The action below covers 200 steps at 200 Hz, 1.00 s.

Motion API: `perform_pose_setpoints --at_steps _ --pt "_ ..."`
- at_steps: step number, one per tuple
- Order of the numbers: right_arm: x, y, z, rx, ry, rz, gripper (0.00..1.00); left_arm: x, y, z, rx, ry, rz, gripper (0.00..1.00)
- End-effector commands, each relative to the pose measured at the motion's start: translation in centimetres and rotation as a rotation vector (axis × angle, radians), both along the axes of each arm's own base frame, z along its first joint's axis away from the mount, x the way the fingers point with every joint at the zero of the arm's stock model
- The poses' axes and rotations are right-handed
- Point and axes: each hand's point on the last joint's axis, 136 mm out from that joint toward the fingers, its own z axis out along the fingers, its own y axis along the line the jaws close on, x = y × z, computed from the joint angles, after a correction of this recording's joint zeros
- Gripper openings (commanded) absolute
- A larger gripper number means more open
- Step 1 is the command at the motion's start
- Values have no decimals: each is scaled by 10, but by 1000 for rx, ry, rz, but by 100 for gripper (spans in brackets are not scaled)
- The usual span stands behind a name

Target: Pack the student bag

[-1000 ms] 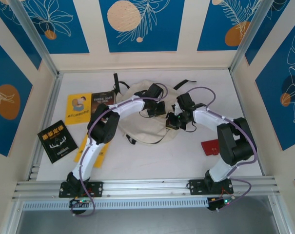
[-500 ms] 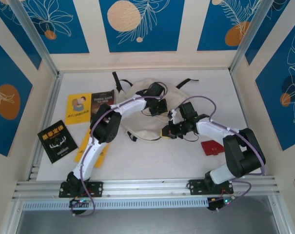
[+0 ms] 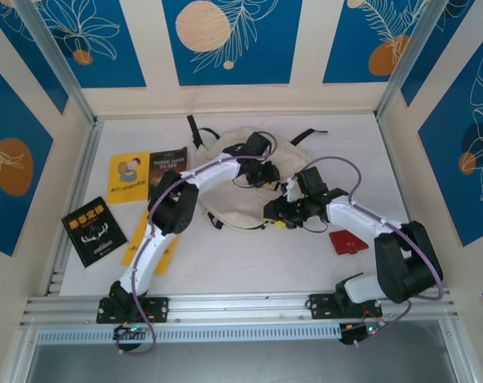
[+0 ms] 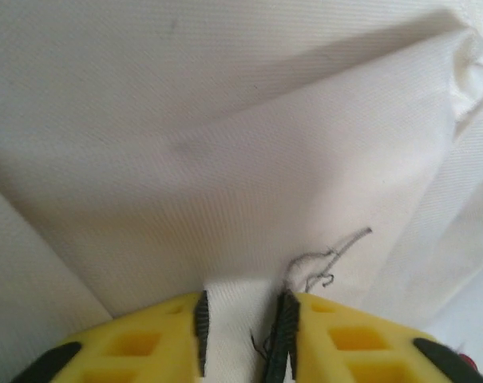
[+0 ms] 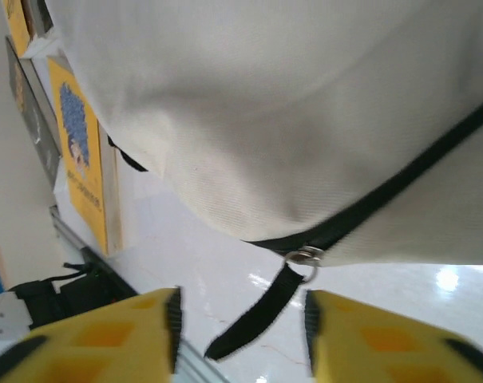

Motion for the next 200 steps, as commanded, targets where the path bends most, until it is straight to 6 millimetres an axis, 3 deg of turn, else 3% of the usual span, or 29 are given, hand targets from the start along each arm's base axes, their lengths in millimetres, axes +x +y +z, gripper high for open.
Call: perform_pose_setpoints --at_steps 1,27,55,83,101,127,148,163,200 --pt "7 -24 8 -57 -1 -119 55 -9 10 56 -19 -65 -62 40" --pt "14 -45 11 -73 -1 -212 59 -26 35 74 14 -98 -72 48" --pt "20 -65 10 -90 33 -301 63 -60 67 76 57 -104 -76 51" --pt "29 -69 11 -65 59 -324 65 -109 95 73 87 -71 -96 56" --pt "35 -65 11 -47 75 -317 66 -148 103 69 91 -19 -127 60" --pt "40 -61 6 -33 105 -326 67 -192 98 59 53 54 -153 63" --pt "43 -58 2 -24 128 -339 67 -213 79 49 -2 86 -173 64" --pt "45 -56 -1 -19 137 -345 67 -218 66 41 -36 108 -178 63" --pt "45 -43 -5 3 155 -321 66 -217 55 21 -13 104 -177 58"
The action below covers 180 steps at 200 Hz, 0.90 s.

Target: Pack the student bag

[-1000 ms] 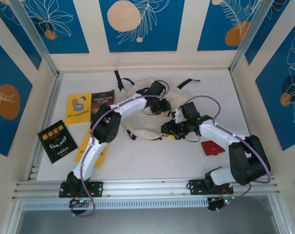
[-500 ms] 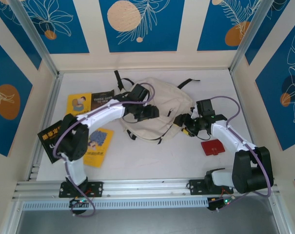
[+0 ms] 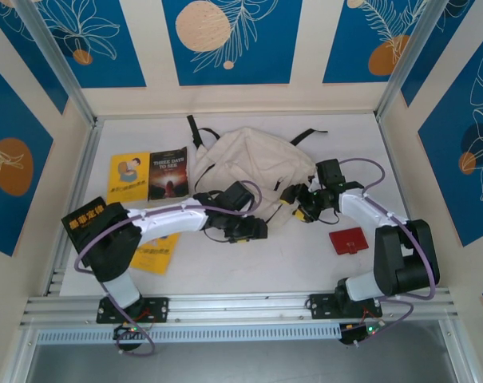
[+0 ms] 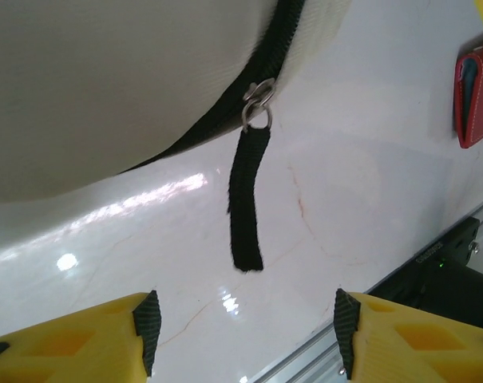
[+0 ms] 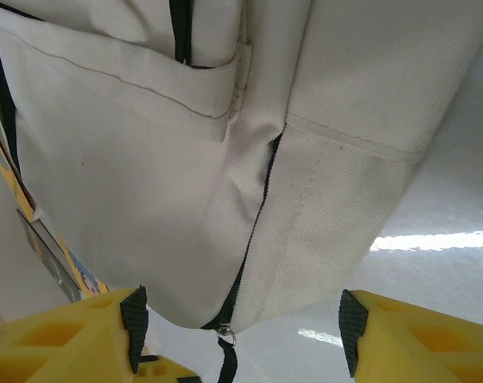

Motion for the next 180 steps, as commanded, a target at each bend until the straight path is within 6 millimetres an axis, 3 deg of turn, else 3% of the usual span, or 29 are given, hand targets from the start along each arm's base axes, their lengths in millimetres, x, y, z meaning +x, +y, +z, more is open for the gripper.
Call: perform_pose_setpoints --at_steps 1,66,128,154,180 --pt "4 15 7 52 5 16 66 4 -14 -6 -36 -2 13 58" --pt "0 30 -5 57 49 49 62 14 -22 -19 -23 -26 23 45" --pt "1 38 -22 80 83 69 57 17 -18 -13 2 -44 31 18" --pt "2 37 -33 70 108 63 57 18 -14 -14 26 -53 33 0" --pt "5 34 -47 39 123 58 57 19 1 -13 94 -90 31 0"
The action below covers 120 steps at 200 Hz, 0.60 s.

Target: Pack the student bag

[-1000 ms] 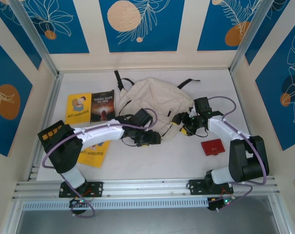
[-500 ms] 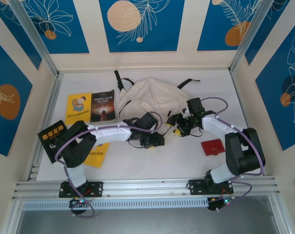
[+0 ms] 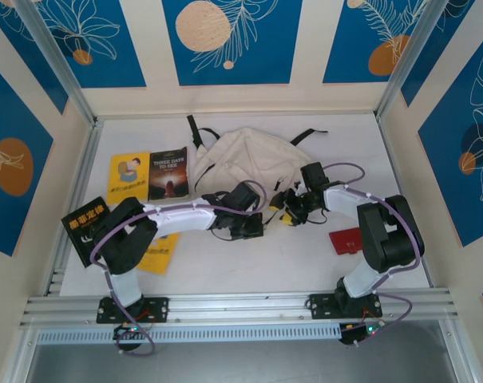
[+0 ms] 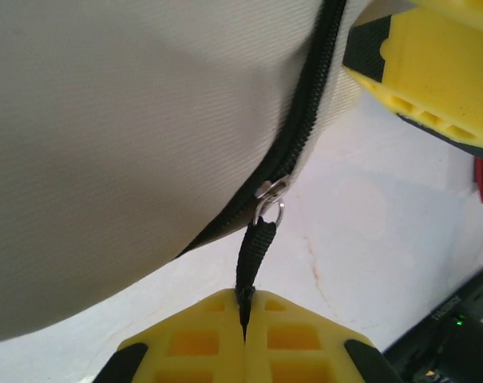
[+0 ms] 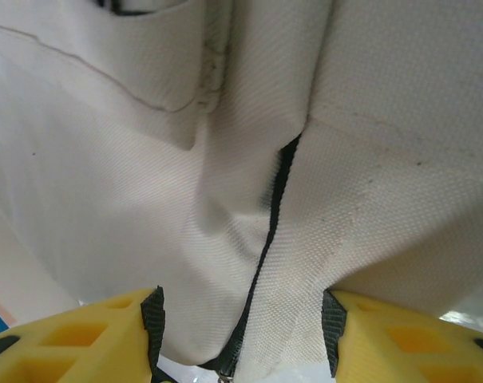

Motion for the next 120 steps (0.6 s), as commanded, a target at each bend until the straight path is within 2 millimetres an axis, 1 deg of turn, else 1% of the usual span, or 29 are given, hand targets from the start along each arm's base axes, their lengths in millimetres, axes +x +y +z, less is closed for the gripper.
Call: perform_pose_setpoints --at_steps 1,27,54,92,120 --pt "5 2 -6 -1 11 2 57 2 12 8 68 -48 -10 0" --pt "10 -6 -20 -43 37 -20 56 0 34 8 168 -79 -25 0" --pt "10 -19 -29 -111 52 -47 58 4 59 12 286 -132 -52 0" --pt "10 -37 -35 -184 73 -85 60 9 85 15 378 -170 -77 0" --pt "12 -46 -36 -218 79 -106 60 19 107 23 435 -216 -88 0"
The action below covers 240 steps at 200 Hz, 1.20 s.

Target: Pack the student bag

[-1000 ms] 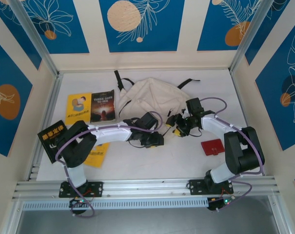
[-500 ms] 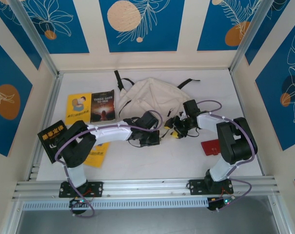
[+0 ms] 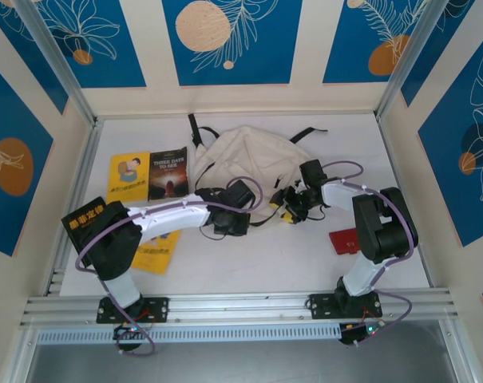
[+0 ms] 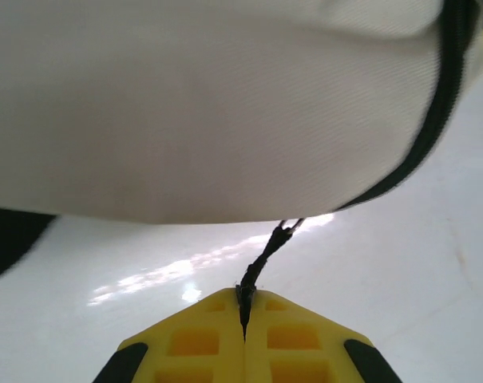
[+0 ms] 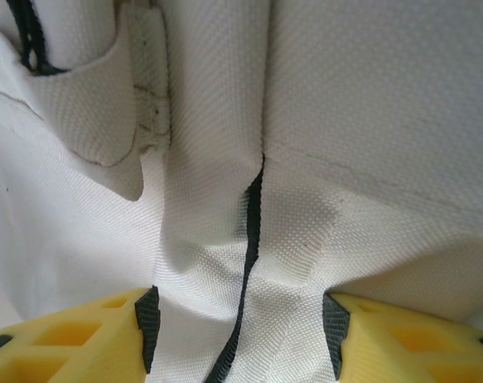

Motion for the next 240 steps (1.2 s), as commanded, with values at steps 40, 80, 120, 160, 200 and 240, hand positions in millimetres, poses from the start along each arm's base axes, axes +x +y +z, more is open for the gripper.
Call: perform_pose_setpoints --at_steps 40,80,120,160,200,240 --pt "1 -43 -22 -177 44 -81 60 20 60 19 134 -89 -22 0" --pt "11 -47 9 -166 -34 -96 61 24 22 24 -48 -74 -73 0" --pt "5 -53 57 -117 -116 -109 66 17 -25 41 -154 -86 -162 0" --pt "-20 -56 67 -77 -79 -156 69 3 -78 52 -230 -92 -267 0" --pt "-35 -64 51 -38 -33 -269 72 0 -125 58 -291 -91 -315 0" --pt "-44 -56 39 53 39 -311 73 6 -131 51 -265 -90 -301 0"
